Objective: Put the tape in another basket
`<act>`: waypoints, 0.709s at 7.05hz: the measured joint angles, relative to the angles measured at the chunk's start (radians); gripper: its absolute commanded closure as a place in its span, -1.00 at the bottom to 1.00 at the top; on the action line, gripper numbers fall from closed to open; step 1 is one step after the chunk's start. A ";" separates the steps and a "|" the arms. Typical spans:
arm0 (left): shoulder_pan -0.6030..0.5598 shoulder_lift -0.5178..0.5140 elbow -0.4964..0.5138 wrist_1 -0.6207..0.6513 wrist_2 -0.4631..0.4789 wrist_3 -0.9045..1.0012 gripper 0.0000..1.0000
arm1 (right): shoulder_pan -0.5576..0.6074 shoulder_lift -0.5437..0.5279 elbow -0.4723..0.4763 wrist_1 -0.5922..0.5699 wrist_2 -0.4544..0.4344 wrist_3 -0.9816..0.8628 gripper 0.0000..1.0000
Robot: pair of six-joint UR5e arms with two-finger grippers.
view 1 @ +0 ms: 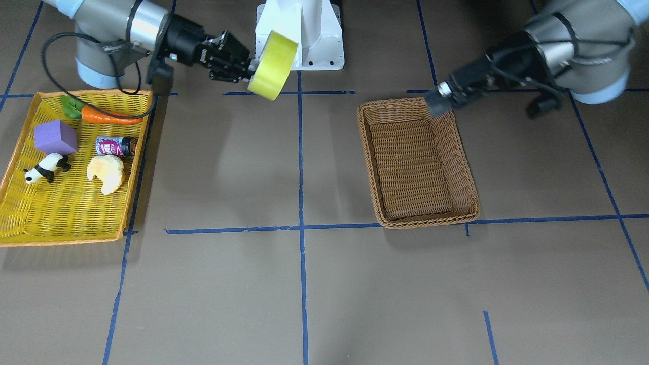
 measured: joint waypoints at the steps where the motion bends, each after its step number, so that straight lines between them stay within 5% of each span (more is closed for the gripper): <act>1: 0.084 -0.003 -0.061 -0.015 0.120 -0.098 -1.00 | -0.028 0.021 0.005 0.002 0.000 0.003 0.98; 5: 0.174 -0.046 -0.119 -0.022 0.230 -0.220 -1.00 | -0.089 0.036 0.030 0.004 0.001 0.002 0.97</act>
